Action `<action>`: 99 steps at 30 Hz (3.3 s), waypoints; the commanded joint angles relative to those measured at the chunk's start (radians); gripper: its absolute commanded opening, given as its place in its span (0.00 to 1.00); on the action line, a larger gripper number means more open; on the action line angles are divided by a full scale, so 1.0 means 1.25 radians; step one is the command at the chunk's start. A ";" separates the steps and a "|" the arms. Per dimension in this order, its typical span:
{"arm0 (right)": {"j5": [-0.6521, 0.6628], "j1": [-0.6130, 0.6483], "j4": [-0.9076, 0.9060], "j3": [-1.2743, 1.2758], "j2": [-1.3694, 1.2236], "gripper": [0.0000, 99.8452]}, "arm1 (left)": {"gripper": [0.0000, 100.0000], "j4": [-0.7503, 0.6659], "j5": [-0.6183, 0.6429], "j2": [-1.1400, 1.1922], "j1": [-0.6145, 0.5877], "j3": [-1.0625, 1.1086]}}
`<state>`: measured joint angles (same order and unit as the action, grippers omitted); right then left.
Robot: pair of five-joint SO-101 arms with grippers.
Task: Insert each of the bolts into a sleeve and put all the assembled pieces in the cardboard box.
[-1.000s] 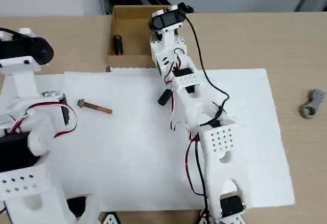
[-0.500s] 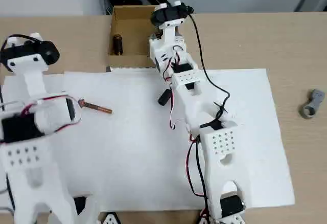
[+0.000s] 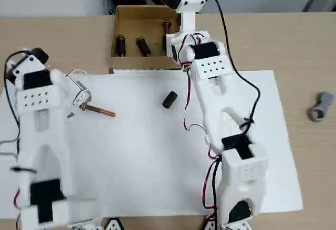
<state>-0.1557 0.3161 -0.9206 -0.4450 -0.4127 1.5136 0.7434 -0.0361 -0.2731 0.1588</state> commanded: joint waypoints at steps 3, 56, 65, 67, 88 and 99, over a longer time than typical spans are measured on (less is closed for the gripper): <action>-0.009 -0.007 -0.087 -0.022 0.093 0.01 | 0.20 -0.014 0.069 0.109 0.014 -0.083; -0.503 0.134 -0.400 -0.026 0.142 0.12 | 0.00 0.190 -0.161 0.217 0.149 -0.460; -0.528 0.136 -0.392 -0.026 0.030 0.14 | 0.00 0.190 -0.252 -0.071 0.135 -0.408; -0.528 0.136 -0.390 -0.026 0.010 0.14 | 0.00 0.190 -0.254 -0.125 0.118 -0.382; -0.579 0.154 -0.343 -0.026 -0.126 0.14 | 0.00 0.190 -0.284 -0.444 0.092 -0.150; -0.578 0.153 -0.319 -0.026 -0.188 0.14 | 0.00 0.190 -0.284 -0.493 0.092 -0.120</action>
<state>-0.8707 0.5033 -1.3303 -0.4480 -0.6444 1.7423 0.3997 -0.6237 -0.1550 0.0130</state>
